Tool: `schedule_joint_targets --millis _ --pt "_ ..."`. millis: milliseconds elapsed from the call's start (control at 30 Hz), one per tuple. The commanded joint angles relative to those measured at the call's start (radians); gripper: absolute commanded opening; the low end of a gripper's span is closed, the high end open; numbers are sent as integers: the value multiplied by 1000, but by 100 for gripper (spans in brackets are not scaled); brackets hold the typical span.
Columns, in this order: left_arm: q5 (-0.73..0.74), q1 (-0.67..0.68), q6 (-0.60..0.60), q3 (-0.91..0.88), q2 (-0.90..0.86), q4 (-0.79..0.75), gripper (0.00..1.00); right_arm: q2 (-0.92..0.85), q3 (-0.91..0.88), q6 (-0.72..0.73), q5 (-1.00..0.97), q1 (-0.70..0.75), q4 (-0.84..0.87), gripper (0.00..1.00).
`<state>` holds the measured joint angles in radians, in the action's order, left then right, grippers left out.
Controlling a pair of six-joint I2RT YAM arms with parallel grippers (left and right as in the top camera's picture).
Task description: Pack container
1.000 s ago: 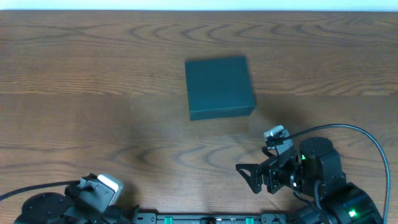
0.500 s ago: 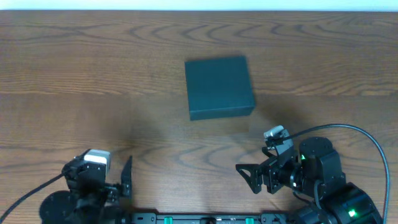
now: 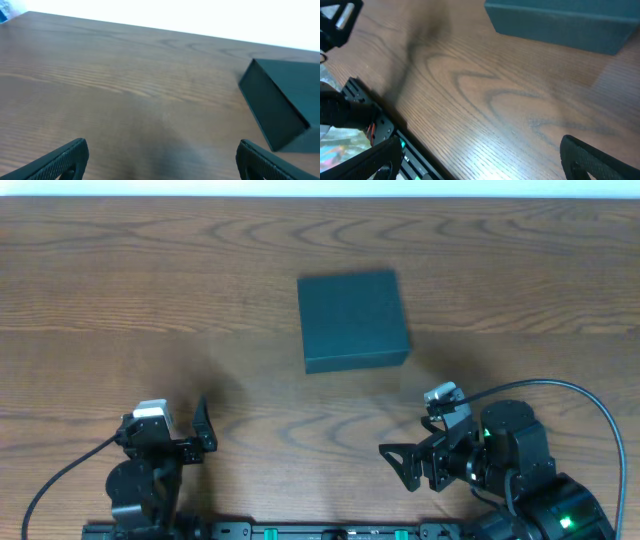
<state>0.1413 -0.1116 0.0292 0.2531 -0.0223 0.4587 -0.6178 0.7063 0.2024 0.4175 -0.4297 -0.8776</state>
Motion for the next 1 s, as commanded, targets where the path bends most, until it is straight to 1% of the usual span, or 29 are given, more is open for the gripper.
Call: schedule_joint_targets --millis 0,333,467,533,967 --pt "-47 -7 57 -43 19 -33 95 2 -3 10 1 -4 -1 99" --pt "-34 -5 84 -156 19 -152 95 2 -3 10 1 -4 -1 99" --pt "-30 -3 80 -160 19 -153 95 2 -3 10 1 -3 -1 99" --pt "-39 0 61 -160 19 -152 95 2 -3 10 1 -3 -1 99" --pt "-40 1 61 -160 18 -152 95 2 -3 10 1 -4 -1 99"
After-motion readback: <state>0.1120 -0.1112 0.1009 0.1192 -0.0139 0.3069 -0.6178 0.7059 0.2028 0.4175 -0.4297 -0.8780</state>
